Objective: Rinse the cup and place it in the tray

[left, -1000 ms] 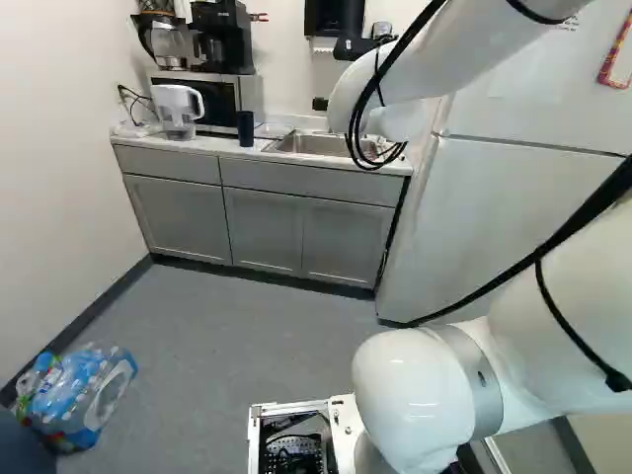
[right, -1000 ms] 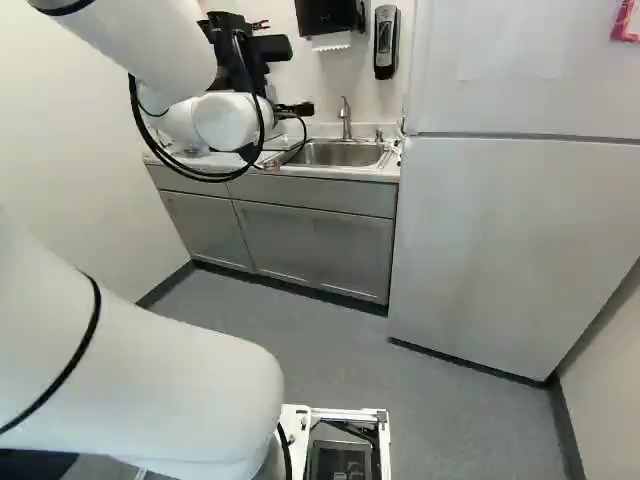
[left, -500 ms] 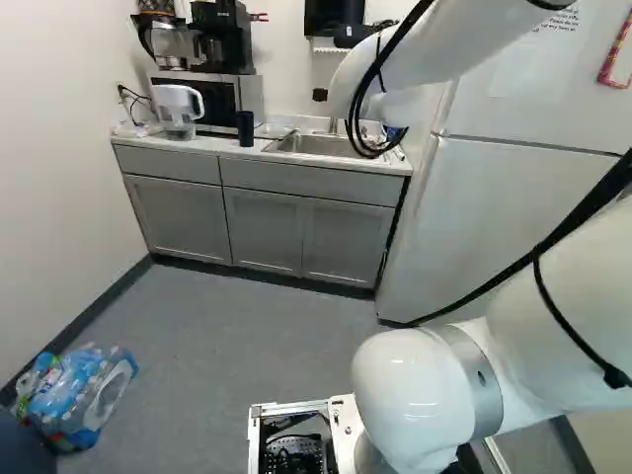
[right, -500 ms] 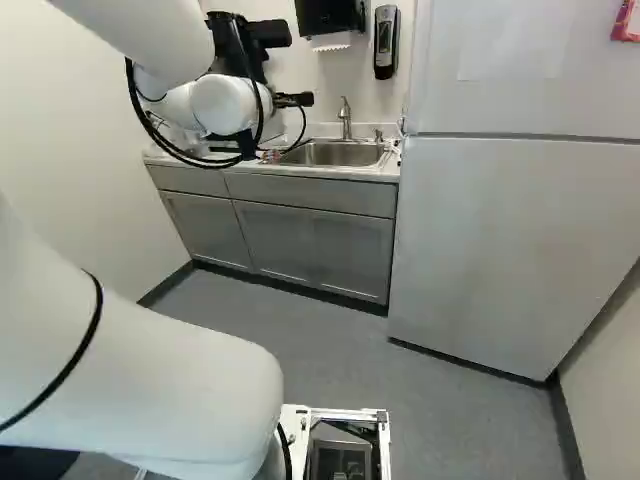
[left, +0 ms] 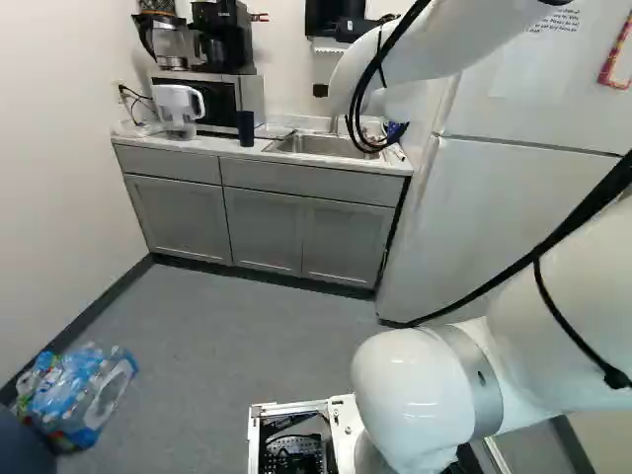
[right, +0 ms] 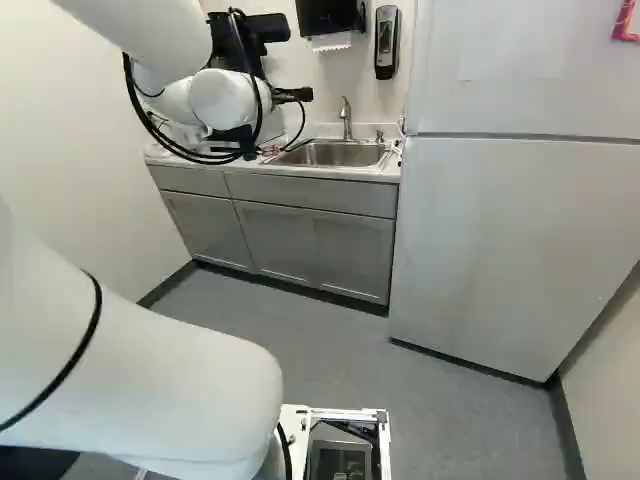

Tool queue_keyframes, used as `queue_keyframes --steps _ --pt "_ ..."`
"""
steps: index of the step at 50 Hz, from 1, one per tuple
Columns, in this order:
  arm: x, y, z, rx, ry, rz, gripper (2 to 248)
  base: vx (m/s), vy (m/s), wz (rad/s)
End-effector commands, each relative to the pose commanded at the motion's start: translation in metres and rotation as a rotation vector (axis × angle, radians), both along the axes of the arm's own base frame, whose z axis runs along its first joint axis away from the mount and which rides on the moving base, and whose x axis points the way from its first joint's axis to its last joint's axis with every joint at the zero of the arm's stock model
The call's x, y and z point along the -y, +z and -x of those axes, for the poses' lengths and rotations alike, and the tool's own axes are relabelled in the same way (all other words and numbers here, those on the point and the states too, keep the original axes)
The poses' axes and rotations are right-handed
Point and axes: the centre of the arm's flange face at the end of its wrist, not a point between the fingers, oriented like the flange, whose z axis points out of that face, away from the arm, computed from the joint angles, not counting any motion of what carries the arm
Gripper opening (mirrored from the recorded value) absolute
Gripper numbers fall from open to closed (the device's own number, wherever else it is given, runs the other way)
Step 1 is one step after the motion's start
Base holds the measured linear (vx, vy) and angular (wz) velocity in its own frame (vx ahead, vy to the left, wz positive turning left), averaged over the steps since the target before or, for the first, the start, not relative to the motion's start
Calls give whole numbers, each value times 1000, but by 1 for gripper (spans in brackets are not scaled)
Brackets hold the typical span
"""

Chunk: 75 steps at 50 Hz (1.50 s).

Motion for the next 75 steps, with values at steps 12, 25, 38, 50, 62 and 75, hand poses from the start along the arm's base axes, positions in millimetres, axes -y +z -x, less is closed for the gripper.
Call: queue_keyframes --steps 12,25,38,50,62,75 --pt "0 0 0 0 0 0 247 42 7 12" --pt "0 0 0 0 0 0 247 117 -1 -9" --pt "0 0 0 0 0 0 247 153 -25 -24" --pt "0 0 0 0 0 0 247 168 -28 -26" --pt "0 0 0 0 0 0 247 177 -26 -15" --pt "0 0 0 0 0 0 247 170 -8 72"
